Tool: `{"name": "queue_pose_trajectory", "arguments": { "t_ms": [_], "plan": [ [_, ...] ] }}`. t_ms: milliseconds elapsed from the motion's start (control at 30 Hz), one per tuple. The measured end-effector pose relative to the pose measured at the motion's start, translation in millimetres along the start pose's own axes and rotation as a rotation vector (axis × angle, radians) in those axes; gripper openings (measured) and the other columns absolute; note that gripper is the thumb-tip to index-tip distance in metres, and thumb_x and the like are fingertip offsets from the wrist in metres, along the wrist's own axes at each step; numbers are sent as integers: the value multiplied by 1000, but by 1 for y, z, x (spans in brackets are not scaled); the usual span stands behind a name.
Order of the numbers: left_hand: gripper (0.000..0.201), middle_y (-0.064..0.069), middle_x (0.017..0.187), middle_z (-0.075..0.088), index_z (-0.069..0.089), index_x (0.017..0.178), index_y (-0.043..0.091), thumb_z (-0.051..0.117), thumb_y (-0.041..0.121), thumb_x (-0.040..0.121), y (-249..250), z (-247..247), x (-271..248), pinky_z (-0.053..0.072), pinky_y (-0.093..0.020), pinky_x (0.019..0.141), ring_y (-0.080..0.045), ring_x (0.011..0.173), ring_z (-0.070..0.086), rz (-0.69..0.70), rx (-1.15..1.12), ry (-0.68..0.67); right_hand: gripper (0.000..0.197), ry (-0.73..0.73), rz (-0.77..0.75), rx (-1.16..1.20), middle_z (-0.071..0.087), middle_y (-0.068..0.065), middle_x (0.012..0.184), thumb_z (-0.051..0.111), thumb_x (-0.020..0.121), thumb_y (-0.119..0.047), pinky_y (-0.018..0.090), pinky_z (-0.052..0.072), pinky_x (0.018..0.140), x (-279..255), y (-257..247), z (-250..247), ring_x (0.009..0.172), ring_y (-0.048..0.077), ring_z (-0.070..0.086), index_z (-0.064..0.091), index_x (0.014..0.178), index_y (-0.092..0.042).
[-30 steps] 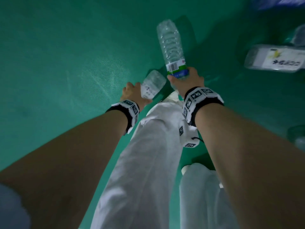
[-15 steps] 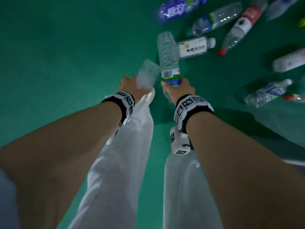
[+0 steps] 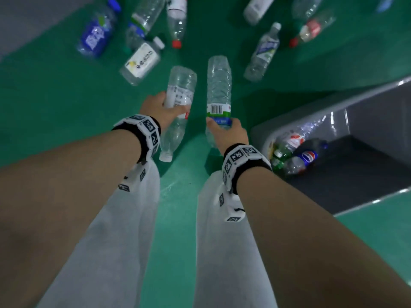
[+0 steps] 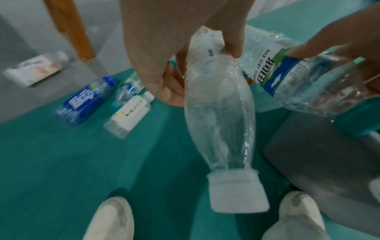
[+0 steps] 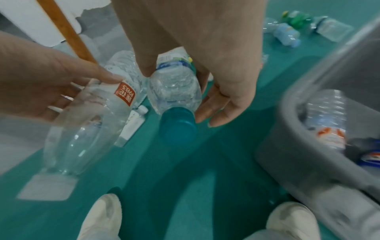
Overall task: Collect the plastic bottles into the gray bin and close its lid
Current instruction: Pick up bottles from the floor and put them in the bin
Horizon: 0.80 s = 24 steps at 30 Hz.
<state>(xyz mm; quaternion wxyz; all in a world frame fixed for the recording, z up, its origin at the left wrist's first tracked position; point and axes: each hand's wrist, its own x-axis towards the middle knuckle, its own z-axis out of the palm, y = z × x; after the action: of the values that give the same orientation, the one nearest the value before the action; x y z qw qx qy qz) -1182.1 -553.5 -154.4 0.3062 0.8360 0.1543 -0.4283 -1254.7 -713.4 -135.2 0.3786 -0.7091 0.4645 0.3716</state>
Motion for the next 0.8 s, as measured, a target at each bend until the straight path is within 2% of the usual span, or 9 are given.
{"name": "queue_pose_trajectory", "arguments": {
  "t_ms": [67, 133, 233, 300, 400, 500, 600, 800],
  "plan": [
    [45, -5, 98, 61, 57, 99, 19, 66, 57, 76, 24, 15, -6, 47, -21, 66, -17, 80, 59, 47, 82, -15, 67, 14, 18, 79, 52, 8, 126, 56, 81, -61, 31, 45, 83, 0, 18, -21, 104, 27, 57, 44, 132, -19],
    [57, -7, 107, 61, 59, 106, 20, 65, 65, 71, 55, 38, -15, 49, -31, 75, -20, 89, 61, 90, 151, -33, 72, 48, 38, 168, 51, 8, 129, 55, 80, -64, 35, 47, 90, 1, 40, -48, 111, 28, 56, 43, 135, -19],
    [66, -3, 112, 61, 59, 113, 23, 64, 69, 67, 96, 67, -31, 51, -33, 81, -19, 95, 62, 136, 187, -54, 78, 76, 65, 296, 49, 5, 134, 54, 79, -66, 37, 45, 94, 1, 69, -77, 118, 27, 53, 39, 140, -20],
    [68, -2, 113, 60, 59, 116, 24, 64, 70, 66, 120, 91, -43, 51, -31, 82, -17, 95, 61, 179, 218, -69, 76, 103, 91, 380, 51, 4, 132, 55, 78, -66, 39, 45, 97, 1, 89, -97, 118, 26, 54, 42, 137, -20],
    [58, 0, 110, 54, 60, 116, 24, 64, 63, 74, 159, 134, -65, 45, -28, 78, -15, 93, 55, 257, 285, -94, 72, 152, 130, 479, 55, 5, 128, 56, 78, -66, 41, 47, 98, 6, 129, -130, 115, 27, 56, 48, 131, -18],
    [53, -1, 111, 53, 60, 117, 26, 64, 60, 76, 189, 176, -86, 42, -28, 80, -16, 95, 53, 331, 324, -112, 66, 170, 197, 573, 57, 5, 123, 57, 78, -64, 35, 48, 90, 10, 170, -155, 108, 25, 58, 50, 127, -19],
    [53, -2, 112, 55, 62, 117, 24, 65, 59, 77, 213, 217, -97, 39, -26, 79, -15, 94, 54, 367, 369, -152, 62, 188, 262, 650, 58, 6, 118, 58, 78, -63, 34, 49, 88, 17, 206, -173, 100, 23, 60, 52, 122, -20],
    [57, -1, 111, 58, 61, 118, 21, 65, 59, 76, 241, 295, -101, 46, -21, 70, -15, 94, 60, 399, 498, -223, 68, 191, 395, 766, 54, 8, 122, 56, 80, -63, 32, 45, 79, 32, 261, -189, 102, 25, 58, 47, 129, -16]
  ]
}}
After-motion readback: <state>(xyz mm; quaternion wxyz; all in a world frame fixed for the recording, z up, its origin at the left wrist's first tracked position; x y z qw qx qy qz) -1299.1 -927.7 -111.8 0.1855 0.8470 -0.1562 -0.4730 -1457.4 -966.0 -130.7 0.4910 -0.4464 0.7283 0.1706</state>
